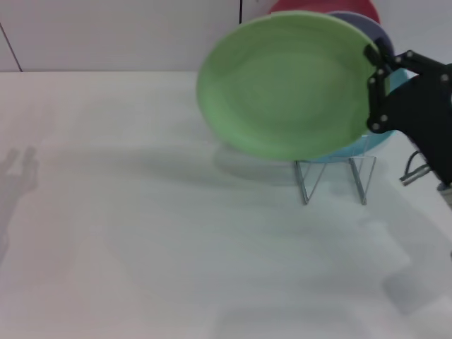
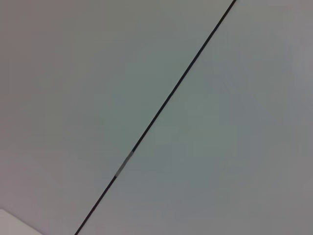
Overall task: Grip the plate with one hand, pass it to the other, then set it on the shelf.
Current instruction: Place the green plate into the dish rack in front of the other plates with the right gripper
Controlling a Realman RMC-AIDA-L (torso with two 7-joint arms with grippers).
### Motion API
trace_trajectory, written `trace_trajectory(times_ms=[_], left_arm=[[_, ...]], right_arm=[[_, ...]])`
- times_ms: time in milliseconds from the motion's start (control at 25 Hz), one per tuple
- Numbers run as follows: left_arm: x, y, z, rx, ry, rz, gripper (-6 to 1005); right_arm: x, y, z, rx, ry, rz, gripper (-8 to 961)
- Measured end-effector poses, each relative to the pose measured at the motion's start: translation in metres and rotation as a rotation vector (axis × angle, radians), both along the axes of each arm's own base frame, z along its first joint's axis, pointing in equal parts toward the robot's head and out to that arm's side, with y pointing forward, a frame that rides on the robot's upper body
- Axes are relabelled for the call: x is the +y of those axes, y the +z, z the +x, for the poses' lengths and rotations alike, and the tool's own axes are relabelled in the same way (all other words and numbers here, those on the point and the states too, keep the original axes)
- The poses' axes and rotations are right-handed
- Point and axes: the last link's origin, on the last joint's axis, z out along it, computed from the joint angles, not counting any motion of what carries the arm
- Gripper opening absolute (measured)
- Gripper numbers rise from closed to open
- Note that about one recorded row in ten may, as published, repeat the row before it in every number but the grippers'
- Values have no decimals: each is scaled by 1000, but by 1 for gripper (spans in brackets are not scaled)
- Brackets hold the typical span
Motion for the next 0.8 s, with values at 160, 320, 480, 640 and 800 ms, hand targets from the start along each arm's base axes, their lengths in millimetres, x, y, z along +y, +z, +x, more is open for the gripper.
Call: trace_trajectory(times_ms=[160,320,480,640,800], left_arm=[[-1,-1,3,-14,-20,1,331],[-2,-2,4,-16,-24,0,331],[-6,-6,4,-35,-29,-4,331],[-10,-9,4,-52,-29,0,332],[-14,-11,2,-72,-16,9,332]], right_arm=[[0,10,8,-40,5,37,25],[-1,16,10,-64,17,56,24],[2,21,11,-92,32,67,23],[7,26,11,-126,47,76,23],[11,34,11,-150,65,68,23]])
